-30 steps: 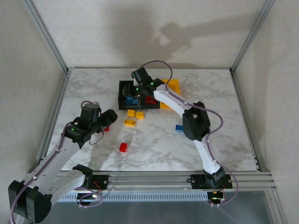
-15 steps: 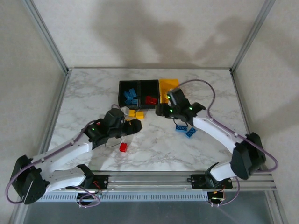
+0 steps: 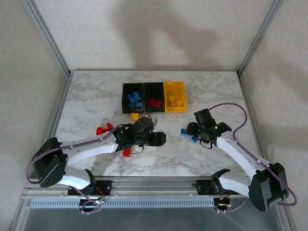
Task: Sort the legos into containers by color
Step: Pick up the lego from the middle-right of the table.
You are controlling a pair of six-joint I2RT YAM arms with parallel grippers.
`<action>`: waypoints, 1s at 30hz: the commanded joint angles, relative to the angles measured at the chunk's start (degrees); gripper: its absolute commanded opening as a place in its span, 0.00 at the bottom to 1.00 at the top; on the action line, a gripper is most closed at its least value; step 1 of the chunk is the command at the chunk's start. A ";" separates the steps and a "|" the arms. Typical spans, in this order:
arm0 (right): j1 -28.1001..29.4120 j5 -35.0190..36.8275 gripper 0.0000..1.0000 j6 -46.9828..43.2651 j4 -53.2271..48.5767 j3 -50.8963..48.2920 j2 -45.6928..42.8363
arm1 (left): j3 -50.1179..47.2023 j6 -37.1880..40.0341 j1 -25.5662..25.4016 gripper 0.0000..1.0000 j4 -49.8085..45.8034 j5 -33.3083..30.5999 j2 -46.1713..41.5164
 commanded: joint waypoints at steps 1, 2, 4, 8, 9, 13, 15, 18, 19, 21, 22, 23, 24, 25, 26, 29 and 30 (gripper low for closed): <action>-0.43 1.98 0.70 1.43 -0.49 -2.52 0.15 | 1.47 0.81 -0.71 0.67 0.86 -2.05 0.79; -0.46 1.69 0.70 1.52 0.40 -3.18 0.53 | 1.37 0.80 -0.81 0.67 0.87 -2.19 0.94; -0.54 1.32 0.70 1.78 2.48 -4.67 1.83 | 1.18 0.71 -0.89 0.67 0.92 -2.17 0.99; -0.53 0.51 0.70 2.13 5.08 -6.03 4.55 | 1.12 0.62 -0.98 0.67 0.57 -2.71 0.78; -0.54 0.81 0.70 2.22 5.65 -6.35 5.10 | 1.01 0.62 -0.98 0.67 0.52 -2.92 0.66; -0.59 0.88 0.69 2.31 7.65 -6.69 7.00 | 0.68 0.49 -0.98 0.66 0.52 -3.21 0.50; -0.72 0.87 0.69 2.14 8.54 -6.74 7.96 | 0.50 0.36 -0.99 0.66 0.67 -3.21 0.48; -0.90 0.83 0.68 2.09 9.68 -6.64 9.85 | 0.49 0.29 -0.98 0.66 0.71 -3.28 0.60; -1.07 0.73 0.68 1.92 10.20 -6.73 10.50 | 0.53 0.27 -0.98 0.66 0.74 -3.30 0.67; -1.30 0.88 0.67 1.87 10.31 -6.73 11.38 | 0.63 0.27 -1.02 0.66 0.57 -3.39 0.59; -1.41 0.96 0.66 1.71 10.43 -6.81 11.64 | 0.72 0.28 -1.02 0.66 0.39 -3.55 0.52; -1.65 0.87 0.66 1.53 10.61 -6.93 11.77 | 0.74 0.29 -0.98 0.66 0.29 -3.63 0.44; -1.97 0.72 0.64 1.33 10.63 -7.16 11.78 | 0.74 0.32 -1.02 0.66 0.26 -3.73 0.47; -2.23 0.66 0.62 1.17 10.73 -7.33 11.67 | 0.66 0.28 -0.98 0.66 0.17 -3.78 0.35; -2.50 0.67 0.60 1.00 10.80 -7.58 11.48 | 0.65 0.32 -0.99 0.66 0.17 -3.82 0.33; -3.59 0.25 0.53 0.36 11.08 -8.47 11.01 | 0.65 0.19 -1.05 0.66 0.17 -3.96 0.68; -3.79 0.21 0.51 0.17 11.17 -8.73 10.81 | 0.68 0.18 -1.02 0.66 0.23 -4.00 0.84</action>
